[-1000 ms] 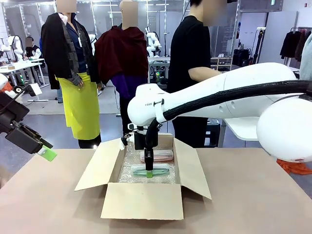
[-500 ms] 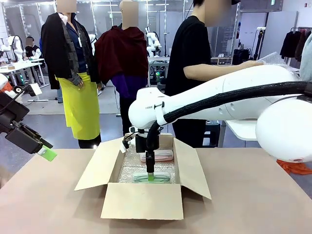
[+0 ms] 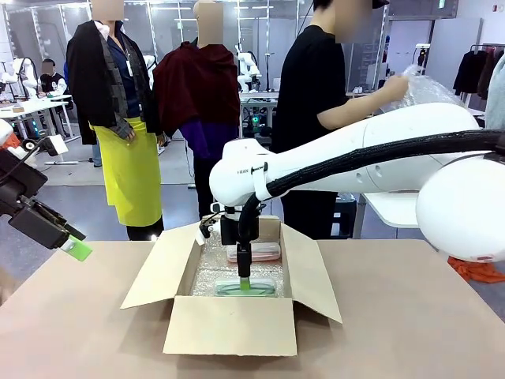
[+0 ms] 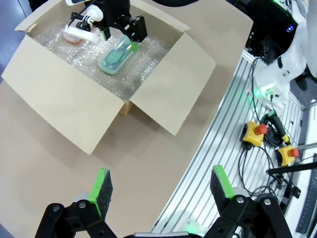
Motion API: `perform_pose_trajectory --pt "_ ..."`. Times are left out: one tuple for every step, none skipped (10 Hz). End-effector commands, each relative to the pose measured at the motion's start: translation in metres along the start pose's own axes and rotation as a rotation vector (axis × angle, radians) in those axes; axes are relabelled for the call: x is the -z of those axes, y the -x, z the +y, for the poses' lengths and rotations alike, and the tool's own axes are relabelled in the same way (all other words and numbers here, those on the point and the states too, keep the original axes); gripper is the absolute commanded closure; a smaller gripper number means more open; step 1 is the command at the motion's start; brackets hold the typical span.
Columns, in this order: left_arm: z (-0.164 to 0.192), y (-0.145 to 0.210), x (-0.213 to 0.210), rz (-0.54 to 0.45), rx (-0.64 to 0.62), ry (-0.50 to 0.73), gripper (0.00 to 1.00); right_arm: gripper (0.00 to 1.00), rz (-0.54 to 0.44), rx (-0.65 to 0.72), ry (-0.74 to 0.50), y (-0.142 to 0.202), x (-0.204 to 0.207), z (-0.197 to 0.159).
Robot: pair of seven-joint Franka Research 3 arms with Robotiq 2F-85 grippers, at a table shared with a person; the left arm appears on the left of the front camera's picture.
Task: Pack the glasses set securely to prepare it for shipping.
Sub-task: Put the Glasses case from the right side of the table into the Package Box, then position the Package Box on the left side of the table.
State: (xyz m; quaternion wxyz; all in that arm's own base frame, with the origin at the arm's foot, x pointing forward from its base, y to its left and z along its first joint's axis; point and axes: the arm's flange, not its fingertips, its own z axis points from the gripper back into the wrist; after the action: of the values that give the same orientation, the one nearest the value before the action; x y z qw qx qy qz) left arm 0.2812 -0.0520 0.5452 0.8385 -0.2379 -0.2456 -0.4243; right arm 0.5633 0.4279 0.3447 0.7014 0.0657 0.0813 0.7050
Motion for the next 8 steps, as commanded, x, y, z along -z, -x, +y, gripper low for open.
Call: perform_pose_trajectory --pt "0.0014 -0.0004 -0.0007 -0.018 0.019 0.018 0.0 0.0 0.0 -0.004 0.0 -0.0016 0.0007 0.0007" --pt "0.0014 -0.0004 -0.0007 -0.018 0.019 0.018 0.0 0.0 0.0 -0.004 0.0 -0.0016 0.0007 0.0007" --pt "0.0014 -0.0004 -0.0007 -0.018 0.019 0.018 0.0 0.0 0.0 -0.004 0.0 -0.0016 0.0007 0.0007" --pt "0.0014 -0.0004 -0.0007 -0.018 0.019 0.018 0.0 0.0 0.0 -0.004 0.0 -0.0016 0.0007 0.0007" --pt "0.0014 -0.0004 -0.0007 -0.018 0.019 0.018 0.0 0.0 0.0 -0.004 0.0 -0.0016 0.0007 0.0007" --pt "0.0014 -0.0004 -0.0007 -0.018 0.019 0.018 0.0 0.0 0.0 -0.004 0.0 -0.0016 0.0007 0.0007" --pt "0.0014 -0.0004 -0.0007 -0.018 0.019 0.018 0.0 0.0 0.0 -0.004 0.0 -0.0016 0.0007 0.0007" --pt "0.0014 -0.0004 -0.0007 -0.018 0.019 0.018 0.0 0.0 0.0 -0.004 0.0 -0.0016 0.0007 0.0007"
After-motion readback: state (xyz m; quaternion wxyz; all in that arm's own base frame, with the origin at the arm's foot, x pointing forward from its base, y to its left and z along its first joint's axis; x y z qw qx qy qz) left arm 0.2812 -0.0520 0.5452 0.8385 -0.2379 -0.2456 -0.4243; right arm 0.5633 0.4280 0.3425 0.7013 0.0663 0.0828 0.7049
